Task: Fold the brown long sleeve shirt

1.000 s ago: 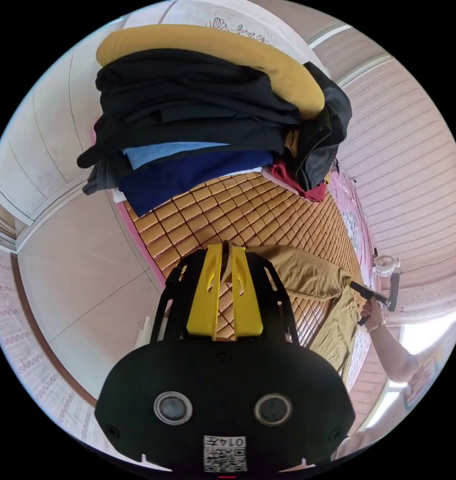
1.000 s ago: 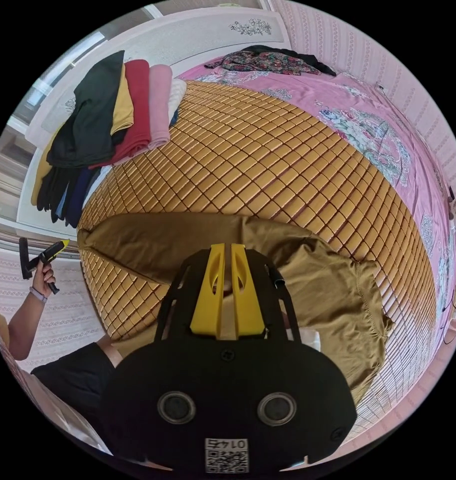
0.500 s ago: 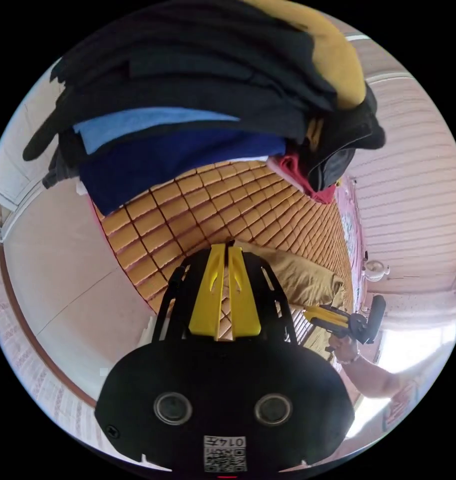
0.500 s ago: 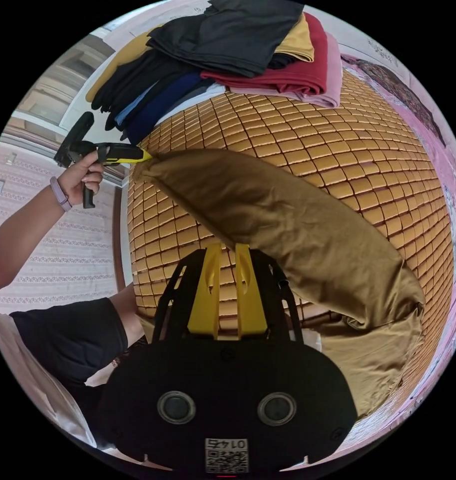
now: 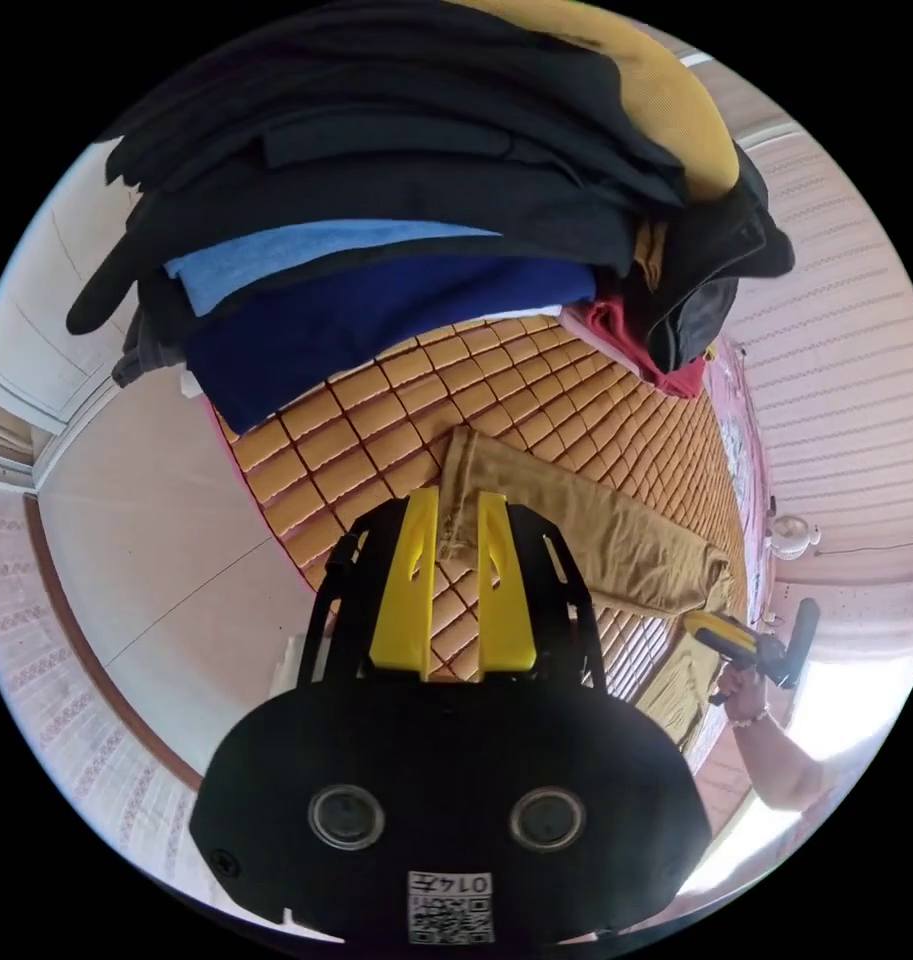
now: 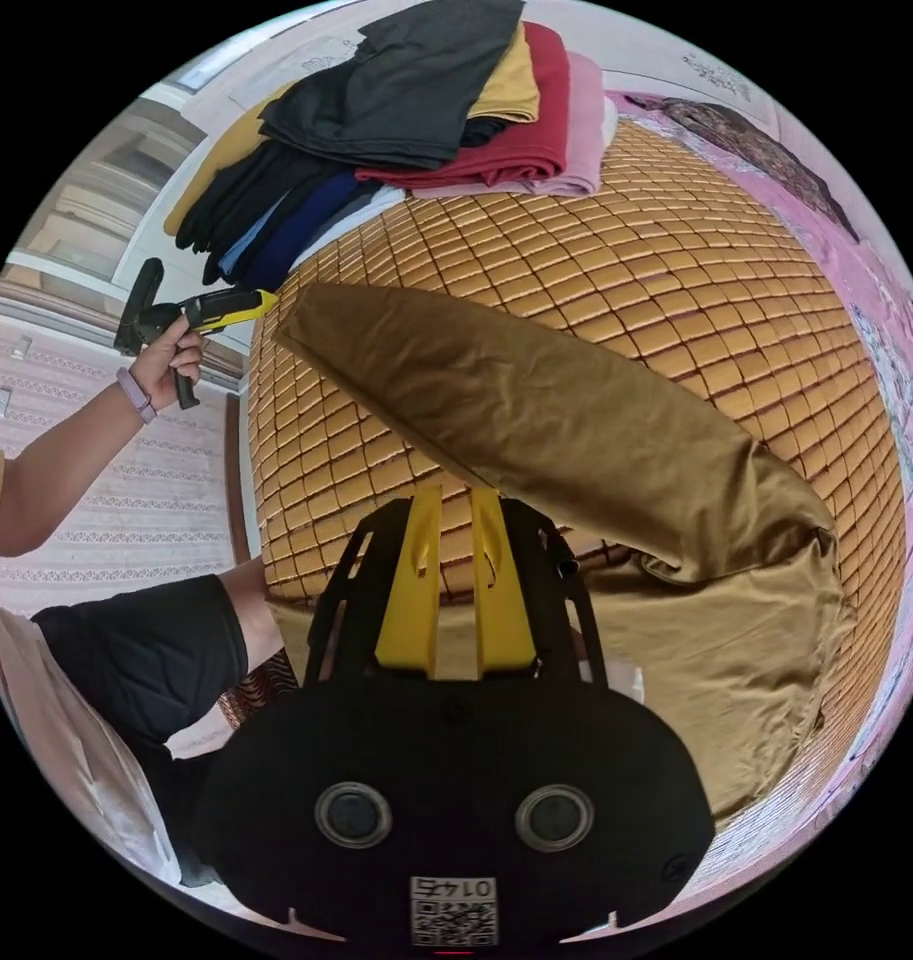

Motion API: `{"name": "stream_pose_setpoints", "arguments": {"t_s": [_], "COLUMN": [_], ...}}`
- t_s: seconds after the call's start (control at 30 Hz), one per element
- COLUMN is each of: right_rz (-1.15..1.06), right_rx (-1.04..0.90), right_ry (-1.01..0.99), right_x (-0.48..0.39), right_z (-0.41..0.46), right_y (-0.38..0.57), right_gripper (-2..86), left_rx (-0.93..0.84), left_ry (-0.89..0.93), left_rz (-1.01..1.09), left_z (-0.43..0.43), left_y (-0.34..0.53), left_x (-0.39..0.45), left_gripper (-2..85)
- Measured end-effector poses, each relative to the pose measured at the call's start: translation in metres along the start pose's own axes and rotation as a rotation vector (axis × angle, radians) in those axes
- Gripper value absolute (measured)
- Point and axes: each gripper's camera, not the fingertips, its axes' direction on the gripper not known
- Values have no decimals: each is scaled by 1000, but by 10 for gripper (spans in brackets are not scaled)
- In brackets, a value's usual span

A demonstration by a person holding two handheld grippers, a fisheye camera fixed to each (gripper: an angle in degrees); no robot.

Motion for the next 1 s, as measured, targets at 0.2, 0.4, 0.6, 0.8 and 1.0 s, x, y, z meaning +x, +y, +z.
{"name": "stream_pose_setpoints", "arguments": {"t_s": [0.2, 0.4, 0.6, 0.8, 1.0], "right_rz": [243, 505, 598, 533, 541], "right_rx": [89, 107, 87, 119, 184], "right_ry": [158, 253, 246, 176, 340], "right_x": [63, 139, 153, 151, 111], "right_z": [-29, -38, -31, -35, -82], "right_y": [30, 25, 28, 54, 169], "right_gripper": [57, 77, -2, 42, 72], "left_rx": [-128, -27, 121, -32, 29], "left_ry": [-240, -232, -212, -231, -176], "left_rz": [230, 272, 337, 206, 208], "left_z": [34, 31, 29, 74, 47], "left_y": [7, 3, -5, -23, 8], "left_x": [54, 73, 88, 77, 78], "left_gripper": [4, -9, -5, 43, 50]}}
